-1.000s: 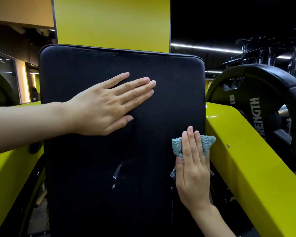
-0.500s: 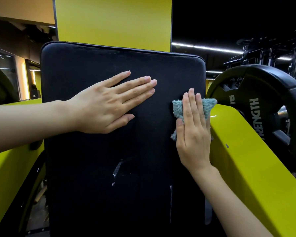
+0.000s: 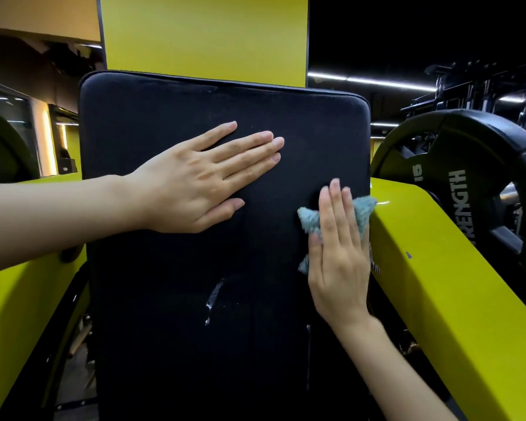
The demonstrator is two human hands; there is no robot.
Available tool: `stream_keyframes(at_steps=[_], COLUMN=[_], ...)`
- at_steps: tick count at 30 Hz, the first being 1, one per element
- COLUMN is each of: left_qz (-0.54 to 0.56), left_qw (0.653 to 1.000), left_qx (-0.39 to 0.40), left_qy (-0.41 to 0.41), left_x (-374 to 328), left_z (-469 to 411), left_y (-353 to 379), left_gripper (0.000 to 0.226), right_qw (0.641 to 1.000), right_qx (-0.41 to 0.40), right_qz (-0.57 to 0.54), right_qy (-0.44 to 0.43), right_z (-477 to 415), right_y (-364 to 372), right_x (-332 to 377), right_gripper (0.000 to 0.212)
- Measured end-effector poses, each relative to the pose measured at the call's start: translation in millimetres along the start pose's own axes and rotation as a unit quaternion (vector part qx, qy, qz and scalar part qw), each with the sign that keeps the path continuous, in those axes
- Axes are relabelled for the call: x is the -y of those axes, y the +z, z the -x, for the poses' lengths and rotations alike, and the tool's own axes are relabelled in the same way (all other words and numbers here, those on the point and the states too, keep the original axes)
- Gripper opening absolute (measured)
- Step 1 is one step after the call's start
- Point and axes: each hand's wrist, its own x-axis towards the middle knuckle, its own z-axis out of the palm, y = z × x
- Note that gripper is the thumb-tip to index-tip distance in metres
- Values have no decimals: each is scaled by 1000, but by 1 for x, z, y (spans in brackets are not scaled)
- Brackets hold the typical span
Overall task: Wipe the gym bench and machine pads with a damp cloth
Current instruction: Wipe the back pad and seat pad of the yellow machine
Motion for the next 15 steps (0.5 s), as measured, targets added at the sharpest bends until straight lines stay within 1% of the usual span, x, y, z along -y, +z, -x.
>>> stream_keyframes(at_steps=[3,6,12,15], left_qz=[2,3,4,5], left_qw=[1000,1000,1000,1000], left_qx=[1,1,-3,-5], left_qy=[2,1,0,0], left_x=[0,0,0,0], left_z=[0,0,0,0], left_y=[0,0,1,1], left_gripper=[65,65,65,65], right_qw=[1000,999,998,998], right_qx=[-23,-36,-20,3], right_qz=[8,26,40,51], right_qy=[1,23,47,43], right_z=[-41,-51,0,32], right_y=[1,4,10,13], right_x=[0,3,19,33], right_gripper=[50,52,52,52])
